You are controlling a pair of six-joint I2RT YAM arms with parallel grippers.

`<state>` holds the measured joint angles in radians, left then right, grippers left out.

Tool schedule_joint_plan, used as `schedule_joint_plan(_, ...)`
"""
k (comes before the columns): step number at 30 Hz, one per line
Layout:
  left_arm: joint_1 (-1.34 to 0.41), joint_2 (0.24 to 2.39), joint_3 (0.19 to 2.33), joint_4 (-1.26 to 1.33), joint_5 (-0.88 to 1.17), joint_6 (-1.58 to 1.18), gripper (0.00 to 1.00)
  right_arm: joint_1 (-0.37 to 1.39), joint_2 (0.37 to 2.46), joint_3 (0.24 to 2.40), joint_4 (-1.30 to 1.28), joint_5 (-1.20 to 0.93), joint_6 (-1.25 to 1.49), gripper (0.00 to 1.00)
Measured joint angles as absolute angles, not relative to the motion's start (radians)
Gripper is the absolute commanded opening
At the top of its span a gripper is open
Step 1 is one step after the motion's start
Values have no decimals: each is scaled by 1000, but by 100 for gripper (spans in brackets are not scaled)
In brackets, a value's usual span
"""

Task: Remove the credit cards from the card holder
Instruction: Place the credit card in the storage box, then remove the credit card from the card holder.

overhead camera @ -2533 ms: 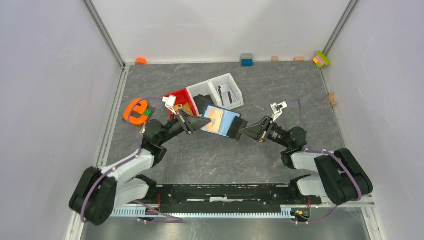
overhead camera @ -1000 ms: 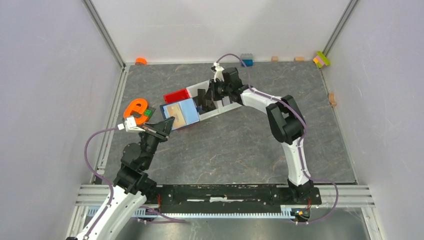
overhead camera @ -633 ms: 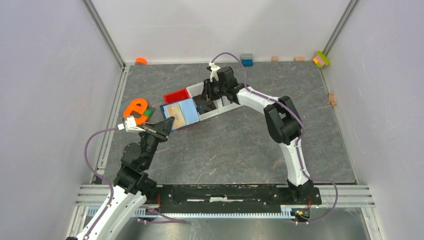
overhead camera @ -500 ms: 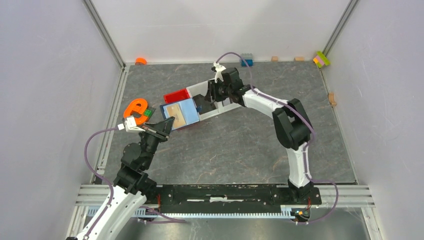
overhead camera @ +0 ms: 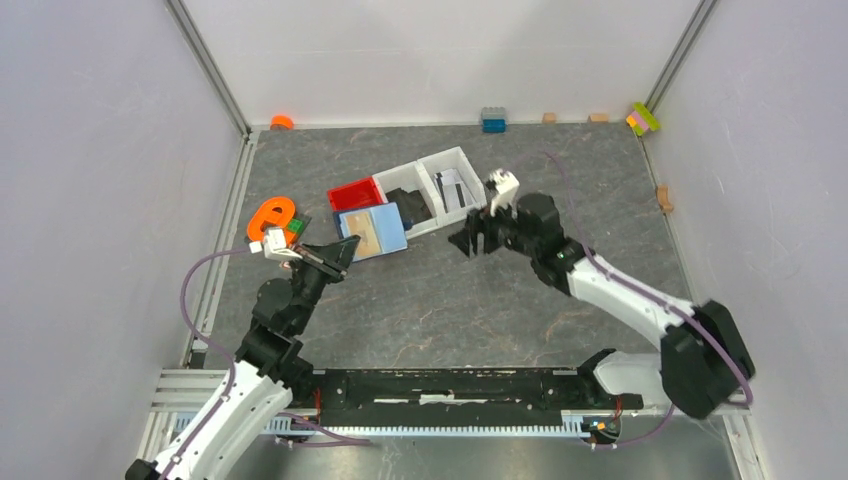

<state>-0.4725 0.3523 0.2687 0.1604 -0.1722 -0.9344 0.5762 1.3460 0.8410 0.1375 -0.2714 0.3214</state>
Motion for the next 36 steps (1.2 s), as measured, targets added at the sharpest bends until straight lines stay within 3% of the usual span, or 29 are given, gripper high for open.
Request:
schedule_joint_plan(2,-472,405,262,204,-131,-934,2,576,1243,709,183,-281,329,98)
schedule_joint_plan(13,-472,779,262,574,276,-969,2,576,1065,392,505,-373,452,98)
schedule_joint_plan(24,-480,841,262,955,485,-1059,2,576,931,260,840,-448,578,96)
schedule_joint_plan(28,-502,891,262,1041,522,-1082,2,576,965,238,976,-495,638,79)
schedule_joint_plan(31,-516,916,262,1065,530,-1092,2,576,1014,227,1087,-534,693,50)
schedule_joint_plan(36,-552,936,275,1054,525,-1090,3,576,1059,227,1168,-578,745,13)
